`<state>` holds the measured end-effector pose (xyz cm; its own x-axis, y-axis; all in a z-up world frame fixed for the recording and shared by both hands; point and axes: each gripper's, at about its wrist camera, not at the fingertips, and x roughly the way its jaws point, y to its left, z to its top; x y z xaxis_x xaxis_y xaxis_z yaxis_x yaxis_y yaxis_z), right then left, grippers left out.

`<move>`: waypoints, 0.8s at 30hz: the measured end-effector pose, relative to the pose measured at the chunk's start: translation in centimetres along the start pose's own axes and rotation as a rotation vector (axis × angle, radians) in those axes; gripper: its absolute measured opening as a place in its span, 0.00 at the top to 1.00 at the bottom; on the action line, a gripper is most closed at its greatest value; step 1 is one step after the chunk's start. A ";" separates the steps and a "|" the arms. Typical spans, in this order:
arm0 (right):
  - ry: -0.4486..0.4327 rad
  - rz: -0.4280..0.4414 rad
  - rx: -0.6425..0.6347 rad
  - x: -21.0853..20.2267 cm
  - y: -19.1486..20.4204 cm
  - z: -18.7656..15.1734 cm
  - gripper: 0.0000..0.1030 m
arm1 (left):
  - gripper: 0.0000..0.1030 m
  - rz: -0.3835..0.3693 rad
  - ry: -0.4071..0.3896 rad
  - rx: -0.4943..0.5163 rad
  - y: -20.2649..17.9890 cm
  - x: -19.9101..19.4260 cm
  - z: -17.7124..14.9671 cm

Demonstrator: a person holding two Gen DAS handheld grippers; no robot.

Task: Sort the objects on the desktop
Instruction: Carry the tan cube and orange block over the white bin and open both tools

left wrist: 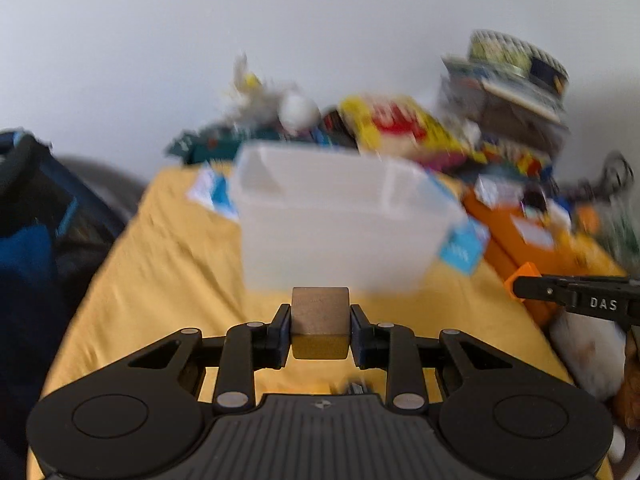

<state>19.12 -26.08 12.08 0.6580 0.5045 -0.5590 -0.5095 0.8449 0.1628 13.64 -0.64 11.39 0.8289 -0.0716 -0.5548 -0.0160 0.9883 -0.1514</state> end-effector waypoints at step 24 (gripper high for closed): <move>0.057 -0.051 -0.080 11.6 0.4 10.1 0.39 | 0.45 0.071 0.030 0.029 1.1 11.8 11.2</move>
<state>32.18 -18.11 13.83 0.6527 0.4486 -0.6105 -0.5205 0.8511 0.0688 29.68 1.12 13.85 0.8093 -0.0050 -0.5873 -0.0571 0.9946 -0.0871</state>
